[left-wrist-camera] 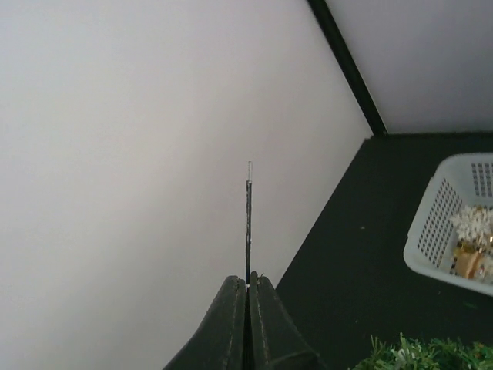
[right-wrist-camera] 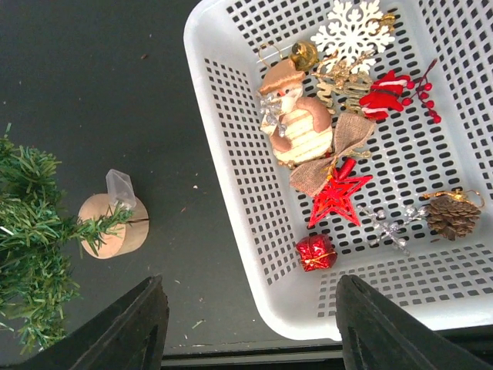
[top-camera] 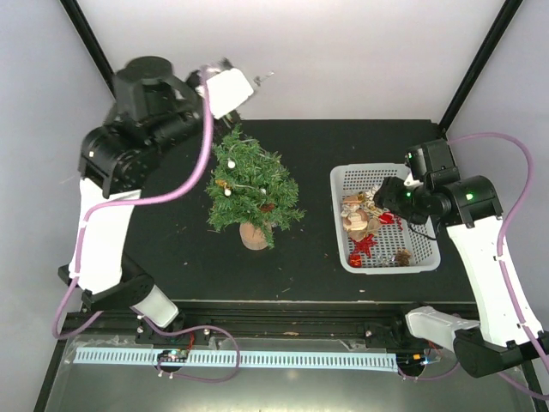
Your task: Decorate the small christmas tree
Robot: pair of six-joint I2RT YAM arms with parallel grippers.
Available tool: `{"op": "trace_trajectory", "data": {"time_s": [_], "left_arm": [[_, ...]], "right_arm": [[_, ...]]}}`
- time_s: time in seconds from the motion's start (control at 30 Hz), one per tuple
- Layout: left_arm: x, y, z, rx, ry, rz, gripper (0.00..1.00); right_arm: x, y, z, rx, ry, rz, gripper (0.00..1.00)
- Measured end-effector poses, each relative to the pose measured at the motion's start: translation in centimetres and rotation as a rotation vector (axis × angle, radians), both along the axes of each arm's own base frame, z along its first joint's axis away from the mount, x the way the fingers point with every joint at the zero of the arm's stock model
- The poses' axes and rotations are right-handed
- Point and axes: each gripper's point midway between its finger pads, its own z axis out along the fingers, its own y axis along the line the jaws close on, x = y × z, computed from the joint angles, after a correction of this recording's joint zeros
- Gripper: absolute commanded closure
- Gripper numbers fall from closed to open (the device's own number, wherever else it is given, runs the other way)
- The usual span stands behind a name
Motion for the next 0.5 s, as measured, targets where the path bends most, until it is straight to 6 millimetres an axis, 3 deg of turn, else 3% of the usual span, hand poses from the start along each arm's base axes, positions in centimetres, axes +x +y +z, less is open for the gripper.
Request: {"op": "trace_trajectory", "data": {"time_s": [0.17, 0.5], "left_arm": [[0.8, 4.4, 1.5, -0.194, 0.104, 0.027, 0.98], [-0.8, 7.3, 2.8, -0.404, 0.269, -0.12, 0.99]], "right_arm": [[0.1, 0.5, -0.9, 0.007, 0.011, 0.029, 0.41], [0.3, 0.6, -2.5, -0.014, 0.029, 0.059, 0.42]]}}
